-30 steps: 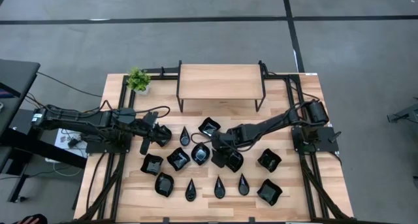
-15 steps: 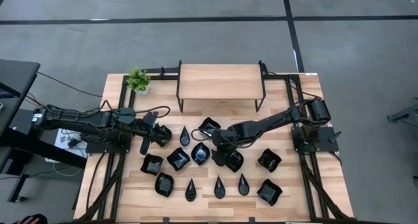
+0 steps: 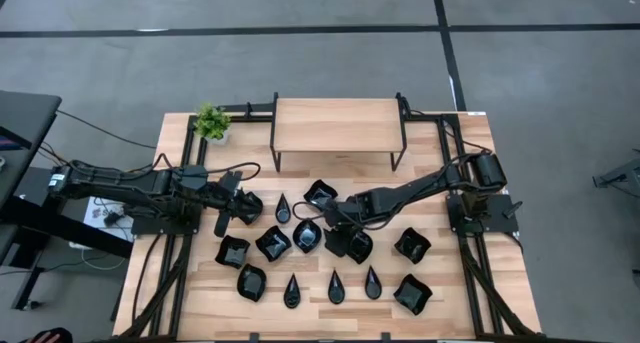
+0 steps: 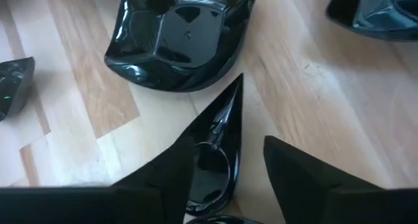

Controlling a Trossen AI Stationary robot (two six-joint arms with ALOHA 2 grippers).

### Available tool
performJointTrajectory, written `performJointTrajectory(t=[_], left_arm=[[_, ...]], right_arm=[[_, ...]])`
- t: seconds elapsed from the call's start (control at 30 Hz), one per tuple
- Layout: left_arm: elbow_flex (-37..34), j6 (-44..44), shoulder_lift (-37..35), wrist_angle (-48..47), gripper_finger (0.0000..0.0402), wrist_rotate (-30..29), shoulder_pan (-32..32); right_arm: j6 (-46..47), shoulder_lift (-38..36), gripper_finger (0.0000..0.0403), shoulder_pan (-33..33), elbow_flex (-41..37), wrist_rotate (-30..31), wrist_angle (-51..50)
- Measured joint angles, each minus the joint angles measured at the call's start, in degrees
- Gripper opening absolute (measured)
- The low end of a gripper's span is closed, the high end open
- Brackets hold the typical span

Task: Pick & Place Mini shaped plates
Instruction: Put the black drop shaped plate on the shelf

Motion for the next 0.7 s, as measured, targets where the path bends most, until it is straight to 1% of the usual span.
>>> performJointTrajectory(t=[0.17,0.47,0.57,0.63,0.7], left_arm=[[0.0,0.0,0.0,0.0,0.0019,0.0,0.0],[0.0,0.0,0.0,0.0,0.0019,0.0,0.0],[0.0,0.0,0.0,0.0,0.0019,0.0,0.0],[0.0,0.0,0.0,0.0,0.0019,0.0,0.0],[0.0,0.0,0.0,0.0,0.0019,0.0,0.0]], right_arm=[[-0.1,0.0,0.0193,0.0,0.0,1.1,0.0],[-2.4,0.6,0.0172,0.0,-0.1,2.2,0.4],[-1.9,1.4,0.0168,0.1,-0.4,2.0,0.4],[-1.9,1.8,0.0166,0.3,-0.1,2.0,2.2],[-1.5,1.9,0.0166,0.4,-0.2,1.9,1.4]])
